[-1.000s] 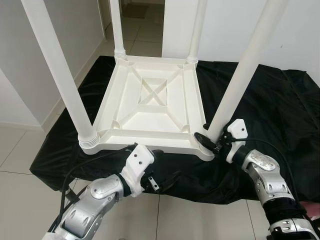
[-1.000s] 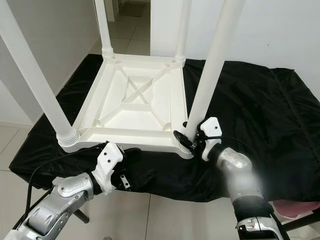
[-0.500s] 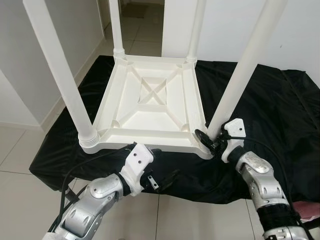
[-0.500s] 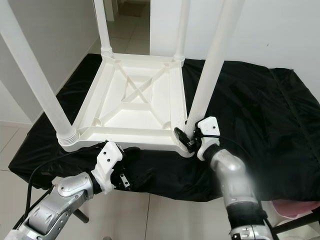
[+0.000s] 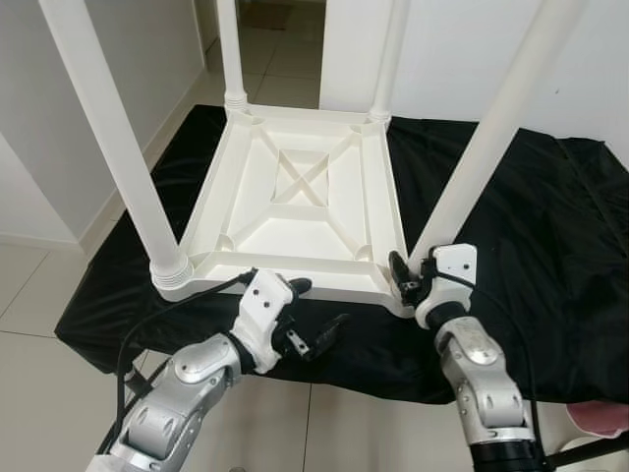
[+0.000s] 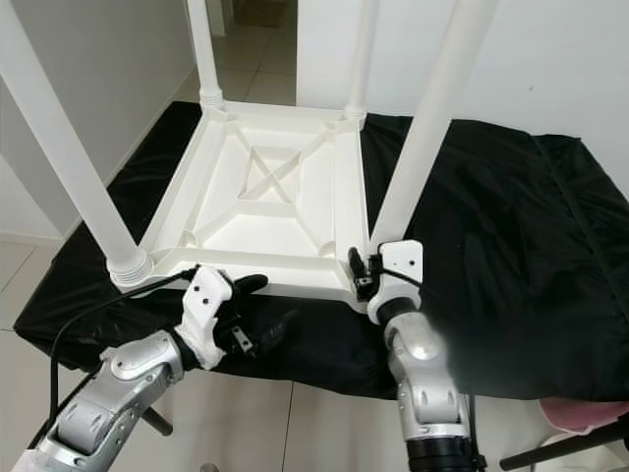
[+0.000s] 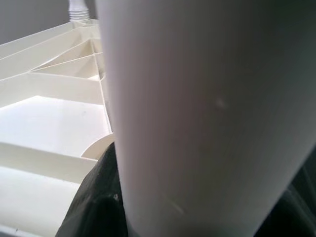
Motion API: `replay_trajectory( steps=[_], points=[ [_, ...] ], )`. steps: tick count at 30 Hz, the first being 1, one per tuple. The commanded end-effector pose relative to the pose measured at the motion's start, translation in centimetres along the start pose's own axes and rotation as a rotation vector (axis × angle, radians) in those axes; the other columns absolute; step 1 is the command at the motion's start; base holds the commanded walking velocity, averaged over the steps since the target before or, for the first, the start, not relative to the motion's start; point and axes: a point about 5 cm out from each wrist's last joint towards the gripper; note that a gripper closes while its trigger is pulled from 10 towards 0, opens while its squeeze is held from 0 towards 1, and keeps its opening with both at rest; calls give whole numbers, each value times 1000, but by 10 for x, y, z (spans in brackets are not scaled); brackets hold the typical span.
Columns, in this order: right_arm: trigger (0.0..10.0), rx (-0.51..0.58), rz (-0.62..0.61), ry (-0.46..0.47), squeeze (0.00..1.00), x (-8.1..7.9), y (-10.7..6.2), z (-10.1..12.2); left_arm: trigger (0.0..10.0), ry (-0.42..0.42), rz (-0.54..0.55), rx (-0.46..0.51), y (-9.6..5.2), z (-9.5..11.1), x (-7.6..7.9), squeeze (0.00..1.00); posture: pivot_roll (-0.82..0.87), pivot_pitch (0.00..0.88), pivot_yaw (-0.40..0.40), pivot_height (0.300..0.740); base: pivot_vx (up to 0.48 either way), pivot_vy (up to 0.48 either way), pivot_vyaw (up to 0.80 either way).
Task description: Building children table
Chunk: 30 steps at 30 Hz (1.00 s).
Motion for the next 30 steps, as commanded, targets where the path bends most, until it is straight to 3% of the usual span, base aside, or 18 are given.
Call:
replay_trajectory(
  steps=[1, 7, 17, 18, 19, 23, 29, 30],
  points=[
    [10000, -98, -60, 14, 0, -8, -7, -14, 10000, 2, 10, -9, 1, -3, -2, 0, -38, 53, -27, 740, 0, 0, 0],
    [10000, -126, -133, 34, 0, -13, -11, -13, 10000, 3, 13, -5, 2, -3, -2, 0, -36, 50, -32, 740, 0, 0, 0],
    [10000, -118, -107, 25, 0, -16, -10, -10, 10000, 8, 15, -9, 2, -4, -3, 0, -35, 39, -32, 740, 0, 0, 0],
    [10000, -125, -102, 20, 200, -16, -11, -11, 10000, 12, 15, -12, 2, -4, -4, 0, -34, 37, -31, 740, 0, 0, 0],
    [10000, -128, -98, 20, 1000, -15, -11, -11, 10000, 15, 15, -15, 2, -4, -5, 0, -34, 37, -31, 740, 0, 0, 0],
    [10000, -111, -76, 17, 1000, -10, -10, -9, 10000, 18, 16, -18, 2, -4, -6, 0, -35, 35, -29, 740, 0, 0, 0],
    [10000, -80, 66, -19, 1000, 2, -5, -7, 10000, 20, 13, -21, 1, -4, -7, 0, -40, 37, -23, 740, 0, 0, 0],
    [10000, -78, 90, -34, 271, 6, -4, -7, 10000, 21, 12, -26, 1, -4, -8, 0, -41, 32, -19, 740, 0, 0, 0]
  ],
)
Point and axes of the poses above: a point about 5 cm out from each wrist's last joint towards the gripper, its own y axis pointing out of the wrist towards the gripper, its own z axis along the axis of the wrist's last joint, x = y × z, and after that the axes turned 8 degrees about -y, right-handed
